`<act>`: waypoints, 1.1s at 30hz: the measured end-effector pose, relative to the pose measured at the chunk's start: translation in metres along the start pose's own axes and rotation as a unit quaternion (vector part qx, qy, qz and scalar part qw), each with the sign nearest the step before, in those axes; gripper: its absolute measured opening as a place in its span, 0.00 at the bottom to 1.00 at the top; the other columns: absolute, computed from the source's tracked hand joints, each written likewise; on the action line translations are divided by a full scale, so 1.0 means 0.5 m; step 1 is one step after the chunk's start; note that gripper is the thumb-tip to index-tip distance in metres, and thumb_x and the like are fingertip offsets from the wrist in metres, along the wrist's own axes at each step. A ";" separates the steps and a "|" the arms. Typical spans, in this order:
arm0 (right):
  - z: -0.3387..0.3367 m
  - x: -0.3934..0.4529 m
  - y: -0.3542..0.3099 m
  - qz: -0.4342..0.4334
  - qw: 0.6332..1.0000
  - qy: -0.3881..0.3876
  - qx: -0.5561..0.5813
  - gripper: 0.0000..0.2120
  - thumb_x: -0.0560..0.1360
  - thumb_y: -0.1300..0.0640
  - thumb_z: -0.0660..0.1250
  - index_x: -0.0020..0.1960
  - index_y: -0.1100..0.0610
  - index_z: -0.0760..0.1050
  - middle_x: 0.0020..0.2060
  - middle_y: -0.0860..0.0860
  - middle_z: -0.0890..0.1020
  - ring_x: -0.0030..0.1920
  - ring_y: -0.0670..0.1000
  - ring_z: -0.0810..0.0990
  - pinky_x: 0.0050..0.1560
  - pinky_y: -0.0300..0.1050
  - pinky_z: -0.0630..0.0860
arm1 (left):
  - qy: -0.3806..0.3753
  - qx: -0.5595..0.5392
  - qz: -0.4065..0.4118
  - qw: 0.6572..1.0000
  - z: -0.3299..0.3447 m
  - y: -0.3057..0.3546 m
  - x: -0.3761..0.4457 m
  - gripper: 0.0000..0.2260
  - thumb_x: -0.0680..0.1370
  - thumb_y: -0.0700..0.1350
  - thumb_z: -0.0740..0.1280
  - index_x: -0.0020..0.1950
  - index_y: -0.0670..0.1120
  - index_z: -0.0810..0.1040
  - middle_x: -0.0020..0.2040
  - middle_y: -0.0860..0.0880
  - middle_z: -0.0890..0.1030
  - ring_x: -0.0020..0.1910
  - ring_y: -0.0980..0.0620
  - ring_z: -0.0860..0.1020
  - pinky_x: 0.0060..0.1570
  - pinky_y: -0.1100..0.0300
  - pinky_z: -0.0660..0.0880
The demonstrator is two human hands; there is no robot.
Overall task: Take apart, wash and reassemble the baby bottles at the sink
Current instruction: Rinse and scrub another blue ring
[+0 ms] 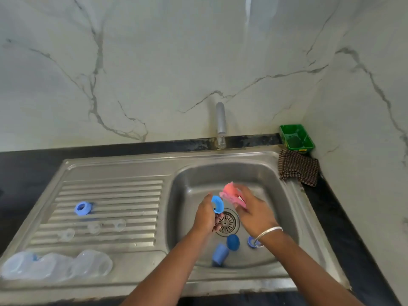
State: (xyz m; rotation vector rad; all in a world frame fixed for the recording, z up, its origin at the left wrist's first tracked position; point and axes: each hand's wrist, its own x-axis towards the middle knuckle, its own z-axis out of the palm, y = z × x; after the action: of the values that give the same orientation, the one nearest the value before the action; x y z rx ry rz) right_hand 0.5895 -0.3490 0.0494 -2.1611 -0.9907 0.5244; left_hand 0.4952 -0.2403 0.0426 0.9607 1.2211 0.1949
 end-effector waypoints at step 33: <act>0.027 -0.003 -0.058 -0.447 0.796 0.188 -0.362 0.15 0.73 0.57 0.71 0.55 0.41 0.79 0.42 0.46 0.80 0.33 0.52 0.73 0.27 0.46 0.73 | -0.067 0.033 0.083 0.994 -0.103 -0.012 -0.017 0.14 0.81 0.45 0.54 0.43 0.43 0.75 0.32 0.44 0.76 0.22 0.55 0.68 0.28 0.63 0.70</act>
State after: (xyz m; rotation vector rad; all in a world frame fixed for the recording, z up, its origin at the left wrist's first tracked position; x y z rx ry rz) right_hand 0.5661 -0.3306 0.0615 -1.8973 -1.9822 -0.8362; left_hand 0.4456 -0.2224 0.0434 1.1159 1.0297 0.2191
